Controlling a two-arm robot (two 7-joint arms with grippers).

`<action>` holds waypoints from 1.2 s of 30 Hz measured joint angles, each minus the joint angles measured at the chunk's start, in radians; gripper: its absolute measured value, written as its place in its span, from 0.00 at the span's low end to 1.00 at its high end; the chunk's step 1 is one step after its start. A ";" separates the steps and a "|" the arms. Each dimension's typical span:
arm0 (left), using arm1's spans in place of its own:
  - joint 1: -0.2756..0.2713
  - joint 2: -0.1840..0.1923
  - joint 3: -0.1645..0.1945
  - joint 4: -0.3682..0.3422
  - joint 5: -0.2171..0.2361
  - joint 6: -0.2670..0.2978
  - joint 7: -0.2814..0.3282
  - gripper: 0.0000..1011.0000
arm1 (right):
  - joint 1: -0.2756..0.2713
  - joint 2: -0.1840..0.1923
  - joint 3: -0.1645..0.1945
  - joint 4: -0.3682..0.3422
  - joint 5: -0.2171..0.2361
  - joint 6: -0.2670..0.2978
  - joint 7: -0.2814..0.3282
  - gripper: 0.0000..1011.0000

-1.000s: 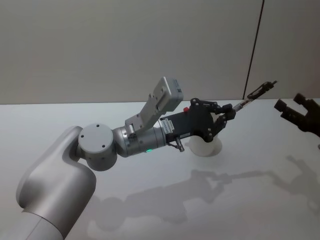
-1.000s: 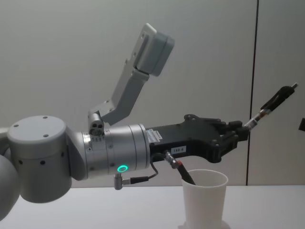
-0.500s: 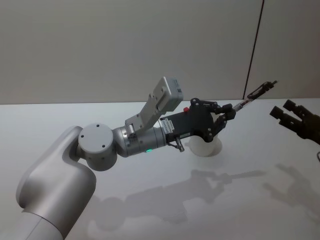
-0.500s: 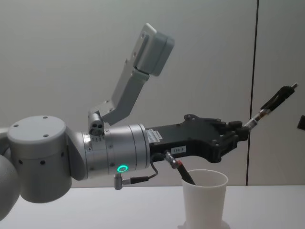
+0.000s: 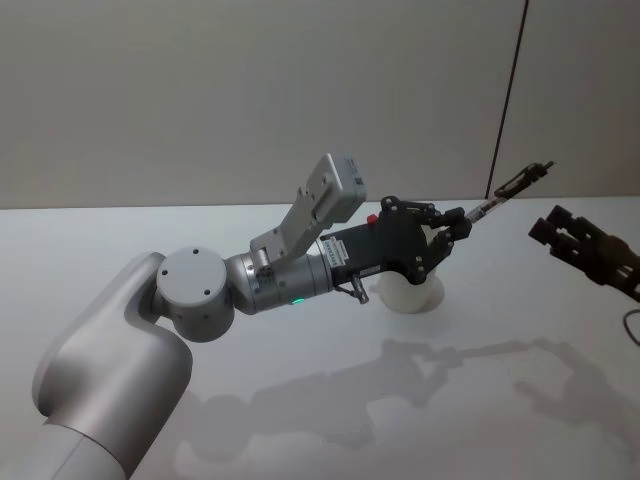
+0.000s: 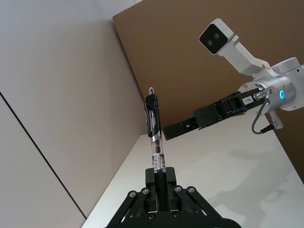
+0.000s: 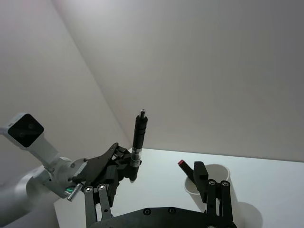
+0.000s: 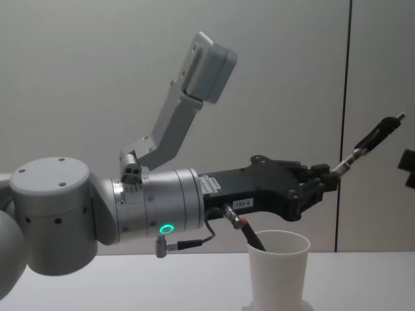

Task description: Place the pen into the pen holder.

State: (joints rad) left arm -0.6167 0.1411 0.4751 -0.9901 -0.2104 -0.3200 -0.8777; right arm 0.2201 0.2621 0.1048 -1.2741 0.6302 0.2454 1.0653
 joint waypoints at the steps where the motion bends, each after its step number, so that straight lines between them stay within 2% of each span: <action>1: 0.000 0.000 0.000 0.000 0.000 0.000 0.000 0.13 | -0.001 -0.001 -0.003 -0.001 0.007 0.003 0.002 0.99; 15: 0.000 0.000 0.000 0.000 0.000 0.000 0.000 0.13 | -0.010 -0.018 -0.032 -0.008 0.068 -0.004 -0.014 0.99; 36: 0.000 0.000 0.000 0.000 0.000 0.000 0.000 0.13 | -0.013 -0.044 -0.067 -0.002 0.166 -0.081 -0.090 0.99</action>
State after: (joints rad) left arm -0.6166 0.1411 0.4751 -0.9902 -0.2103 -0.3200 -0.8777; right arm 0.2068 0.2177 0.0378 -1.2756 0.7959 0.1644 0.9753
